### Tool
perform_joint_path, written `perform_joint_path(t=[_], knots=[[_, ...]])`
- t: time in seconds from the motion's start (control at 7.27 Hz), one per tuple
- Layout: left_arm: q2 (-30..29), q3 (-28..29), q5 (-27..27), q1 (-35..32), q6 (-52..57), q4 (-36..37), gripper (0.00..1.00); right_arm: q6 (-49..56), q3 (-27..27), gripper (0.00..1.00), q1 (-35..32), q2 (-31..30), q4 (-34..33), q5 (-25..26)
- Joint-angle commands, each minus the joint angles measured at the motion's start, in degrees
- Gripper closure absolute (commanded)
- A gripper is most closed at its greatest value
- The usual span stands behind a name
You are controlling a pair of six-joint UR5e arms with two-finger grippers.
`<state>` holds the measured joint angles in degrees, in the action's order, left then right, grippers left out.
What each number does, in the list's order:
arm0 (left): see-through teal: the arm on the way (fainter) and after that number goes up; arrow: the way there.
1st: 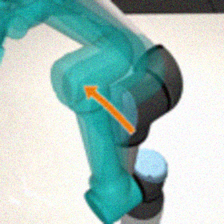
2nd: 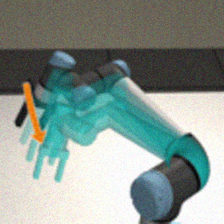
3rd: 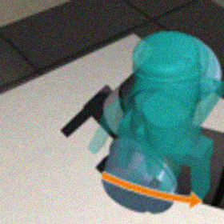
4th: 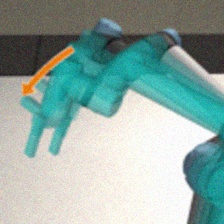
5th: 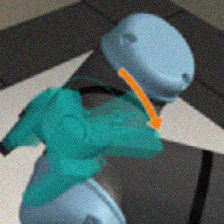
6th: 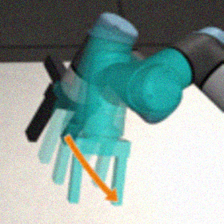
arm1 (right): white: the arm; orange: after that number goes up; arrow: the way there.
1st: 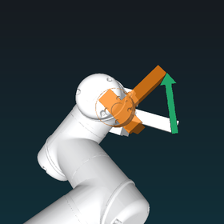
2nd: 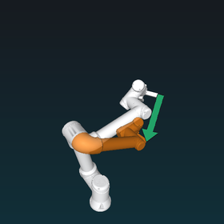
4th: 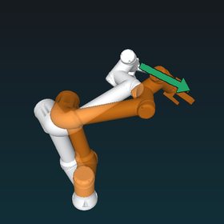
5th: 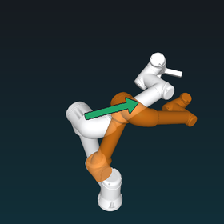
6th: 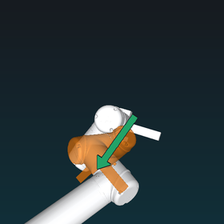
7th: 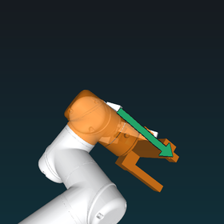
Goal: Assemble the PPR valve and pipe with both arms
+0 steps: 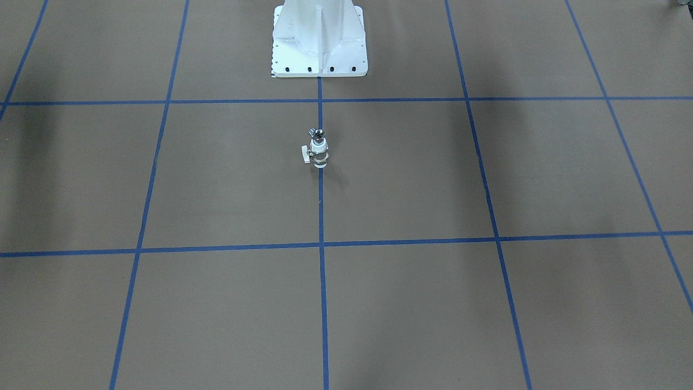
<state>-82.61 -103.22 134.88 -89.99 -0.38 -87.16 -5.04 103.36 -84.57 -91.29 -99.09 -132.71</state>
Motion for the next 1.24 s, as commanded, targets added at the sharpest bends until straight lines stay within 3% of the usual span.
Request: perform_joint_path(t=[0.0, 1.1], knots=[[0.1, 0.0, 0.2, 0.1, -0.1, 0.1, 0.00, 0.1, 0.0, 0.01, -0.1, -0.4, 0.0, 1.4], [0.1, 0.0, 0.3, 0.1, 0.6, -0.1, 0.00, 0.5, 0.7, 0.01, -0.1, -0.5, -0.1, 1.6]])
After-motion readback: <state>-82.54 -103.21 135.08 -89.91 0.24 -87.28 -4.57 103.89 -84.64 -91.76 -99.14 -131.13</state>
